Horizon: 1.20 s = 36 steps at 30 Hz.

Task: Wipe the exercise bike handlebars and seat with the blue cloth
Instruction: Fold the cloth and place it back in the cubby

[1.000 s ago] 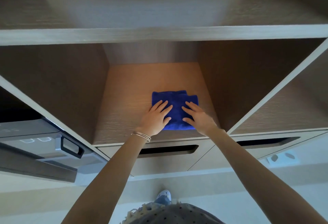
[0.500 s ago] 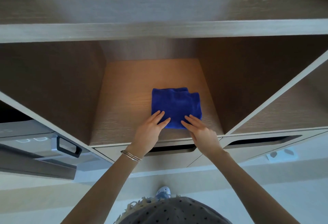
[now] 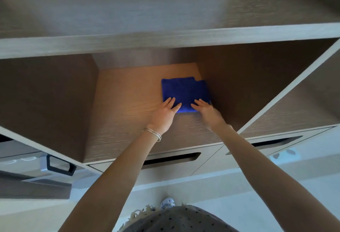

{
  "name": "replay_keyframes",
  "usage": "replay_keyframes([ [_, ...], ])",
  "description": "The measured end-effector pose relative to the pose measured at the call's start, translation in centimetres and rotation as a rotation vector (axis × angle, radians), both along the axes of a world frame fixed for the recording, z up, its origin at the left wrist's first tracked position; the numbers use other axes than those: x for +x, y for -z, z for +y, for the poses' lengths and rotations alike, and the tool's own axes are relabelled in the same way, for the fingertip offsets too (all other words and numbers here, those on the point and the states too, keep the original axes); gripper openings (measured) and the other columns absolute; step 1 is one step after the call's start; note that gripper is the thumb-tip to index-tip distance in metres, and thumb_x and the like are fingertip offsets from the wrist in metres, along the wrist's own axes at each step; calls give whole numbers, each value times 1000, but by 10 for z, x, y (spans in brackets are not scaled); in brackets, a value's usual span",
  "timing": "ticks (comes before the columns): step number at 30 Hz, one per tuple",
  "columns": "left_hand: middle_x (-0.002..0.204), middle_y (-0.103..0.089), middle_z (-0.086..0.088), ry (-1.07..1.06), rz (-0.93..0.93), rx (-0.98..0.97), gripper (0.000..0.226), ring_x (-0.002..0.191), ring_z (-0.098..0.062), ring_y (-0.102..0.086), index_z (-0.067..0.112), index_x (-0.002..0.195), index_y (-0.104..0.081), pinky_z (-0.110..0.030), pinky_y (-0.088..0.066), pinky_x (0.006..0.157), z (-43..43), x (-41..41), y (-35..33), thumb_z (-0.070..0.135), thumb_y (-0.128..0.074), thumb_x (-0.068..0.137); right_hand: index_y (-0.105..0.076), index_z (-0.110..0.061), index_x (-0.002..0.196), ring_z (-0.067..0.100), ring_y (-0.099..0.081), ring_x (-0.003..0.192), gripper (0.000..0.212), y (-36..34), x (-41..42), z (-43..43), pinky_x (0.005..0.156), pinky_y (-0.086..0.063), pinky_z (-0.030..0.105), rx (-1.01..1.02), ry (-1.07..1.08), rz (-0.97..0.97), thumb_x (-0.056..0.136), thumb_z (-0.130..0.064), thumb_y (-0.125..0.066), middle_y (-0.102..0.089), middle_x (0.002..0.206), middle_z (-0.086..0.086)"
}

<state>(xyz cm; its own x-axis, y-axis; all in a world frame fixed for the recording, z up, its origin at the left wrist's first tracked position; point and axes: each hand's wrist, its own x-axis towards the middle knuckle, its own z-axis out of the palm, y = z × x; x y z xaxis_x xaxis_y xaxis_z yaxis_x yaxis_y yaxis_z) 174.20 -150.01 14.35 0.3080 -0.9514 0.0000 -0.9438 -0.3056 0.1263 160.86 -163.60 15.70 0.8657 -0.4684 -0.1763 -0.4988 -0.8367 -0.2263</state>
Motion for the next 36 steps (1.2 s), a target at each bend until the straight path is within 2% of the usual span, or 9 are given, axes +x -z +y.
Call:
replay_keyframes([
  [2, 156, -16, -11, 6, -42, 7, 61, 143, -24, -13, 19, 147, -18, -32, -31, 107, -4, 1, -3, -1, -41, 93, -31, -13, 143, 20, -12, 145, 48, -3, 1, 1, 116, -10, 34, 74, 35, -62, 96, -1, -38, -22, 155, 7],
  [5, 155, -17, -12, -10, -51, -26, 54, 143, -25, -12, 16, 147, -17, -35, -28, 111, 9, -10, 3, 17, -40, 98, -32, -14, 142, 19, -11, 145, 44, 1, -9, 9, 116, -20, 36, 49, 39, -134, 98, -16, -39, -24, 155, 6],
  [8, 157, -10, -11, -12, -14, -29, 60, 144, -24, -6, 17, 148, -13, -35, -30, 109, 22, -19, 11, 38, -37, 97, -20, -21, 146, 17, -1, 146, 50, 8, -21, 19, 114, -23, 34, -50, 25, -27, 100, -30, -35, -10, 158, 3],
  [11, 157, -5, -13, -15, -34, 11, 69, 145, -26, 0, 16, 148, -9, -38, -15, 115, 17, -20, 12, 53, -32, 94, -6, -22, 148, 20, 8, 145, 55, 14, -17, 23, 117, -15, 35, -133, 8, 91, 100, -39, -25, 3, 159, 4],
  [17, 157, 0, -15, -29, -20, 64, 80, 144, -28, 5, 16, 148, -6, -42, -8, 118, -8, -5, 14, 63, -32, 89, -2, -20, 148, 23, 11, 145, 56, 12, 4, 4, 117, -6, 40, -122, 22, 132, 100, -42, -20, 7, 158, 7],
  [26, 158, 3, -10, -72, 10, 135, 84, 144, -23, 8, 22, 148, -4, -44, -2, 118, -46, 35, 7, 68, -34, 85, -8, -22, 148, 22, 6, 145, 50, 5, 46, -37, 117, -11, 44, -47, 23, 110, 101, -30, -24, 1, 159, 6],
  [36, 158, 4, -4, -116, -2, 296, 98, 145, -20, 5, 27, 148, -3, -54, 3, 114, -83, 67, -14, 79, -40, 73, -2, -25, 148, 22, 10, 145, 61, -6, 78, -62, 117, -6, 45, -15, 34, 238, 97, -42, -33, 8, 158, 4],
])
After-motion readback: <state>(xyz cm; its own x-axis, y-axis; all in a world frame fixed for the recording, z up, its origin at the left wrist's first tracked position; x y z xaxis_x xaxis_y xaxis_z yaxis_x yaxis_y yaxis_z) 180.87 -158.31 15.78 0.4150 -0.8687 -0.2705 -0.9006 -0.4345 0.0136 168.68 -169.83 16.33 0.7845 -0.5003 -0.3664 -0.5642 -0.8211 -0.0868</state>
